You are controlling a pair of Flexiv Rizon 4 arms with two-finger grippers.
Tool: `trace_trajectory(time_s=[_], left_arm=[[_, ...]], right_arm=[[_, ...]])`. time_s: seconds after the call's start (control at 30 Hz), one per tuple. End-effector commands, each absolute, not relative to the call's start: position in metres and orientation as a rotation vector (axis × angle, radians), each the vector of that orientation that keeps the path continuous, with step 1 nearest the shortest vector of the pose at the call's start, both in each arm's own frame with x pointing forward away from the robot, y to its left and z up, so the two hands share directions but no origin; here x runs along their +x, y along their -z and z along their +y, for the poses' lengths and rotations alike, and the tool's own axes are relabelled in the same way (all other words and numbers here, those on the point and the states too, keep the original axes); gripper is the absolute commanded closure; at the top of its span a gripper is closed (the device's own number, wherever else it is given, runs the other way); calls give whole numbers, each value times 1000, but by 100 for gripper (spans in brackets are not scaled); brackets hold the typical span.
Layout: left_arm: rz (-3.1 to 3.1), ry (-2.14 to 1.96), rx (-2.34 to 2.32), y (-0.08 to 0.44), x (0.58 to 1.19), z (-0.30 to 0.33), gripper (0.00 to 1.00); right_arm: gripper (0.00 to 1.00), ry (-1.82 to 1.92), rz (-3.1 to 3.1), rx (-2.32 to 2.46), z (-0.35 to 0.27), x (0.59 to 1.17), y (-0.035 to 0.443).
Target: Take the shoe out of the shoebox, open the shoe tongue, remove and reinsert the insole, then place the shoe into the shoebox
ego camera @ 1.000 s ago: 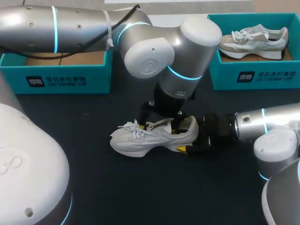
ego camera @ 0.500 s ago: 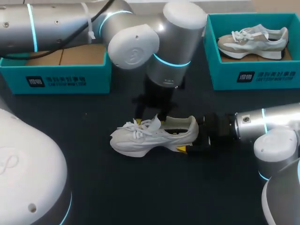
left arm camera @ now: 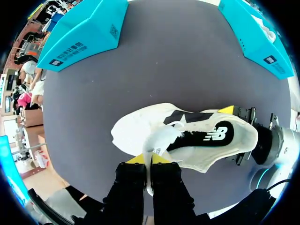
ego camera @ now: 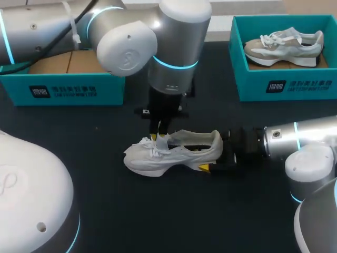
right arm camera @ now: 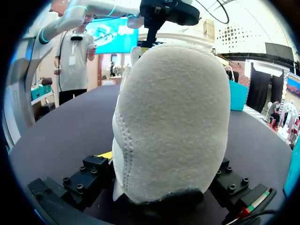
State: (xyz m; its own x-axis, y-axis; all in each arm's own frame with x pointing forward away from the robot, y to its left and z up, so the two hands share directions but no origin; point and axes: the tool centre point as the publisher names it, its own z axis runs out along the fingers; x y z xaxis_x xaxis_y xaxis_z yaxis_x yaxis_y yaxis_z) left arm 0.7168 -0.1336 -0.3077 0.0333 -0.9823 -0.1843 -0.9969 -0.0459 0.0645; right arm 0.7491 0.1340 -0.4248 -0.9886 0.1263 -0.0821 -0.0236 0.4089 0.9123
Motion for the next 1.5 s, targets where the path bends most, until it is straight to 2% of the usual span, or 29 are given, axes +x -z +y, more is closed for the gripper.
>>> trace_trajectory(time_s=[0.03,0.47,0.57,0.87,1.13,1.23,1.33,1.5], left_arm=[[2145,-176,-2281,309,711,-109,100],[2002,-275,-2367,341,712,-62,100],[1965,-311,-2388,352,714,-55,65],[1888,-407,-2419,379,716,-39,62],[1866,-443,-2441,384,715,-27,51],[1913,-369,-2443,373,714,-26,21],[1980,-320,-2428,359,711,-29,2],[2118,-250,-2382,334,707,-37,0]], right_arm=[[100,-1628,2521,95,139,750,428],[100,-1628,2521,95,139,750,428],[100,-1628,2521,95,139,750,428],[100,-1628,2521,95,139,750,428],[100,-1628,2521,95,139,750,428],[100,-1628,2521,95,139,750,428],[100,-1628,2521,95,139,750,428],[100,-1628,2521,95,139,750,428]])
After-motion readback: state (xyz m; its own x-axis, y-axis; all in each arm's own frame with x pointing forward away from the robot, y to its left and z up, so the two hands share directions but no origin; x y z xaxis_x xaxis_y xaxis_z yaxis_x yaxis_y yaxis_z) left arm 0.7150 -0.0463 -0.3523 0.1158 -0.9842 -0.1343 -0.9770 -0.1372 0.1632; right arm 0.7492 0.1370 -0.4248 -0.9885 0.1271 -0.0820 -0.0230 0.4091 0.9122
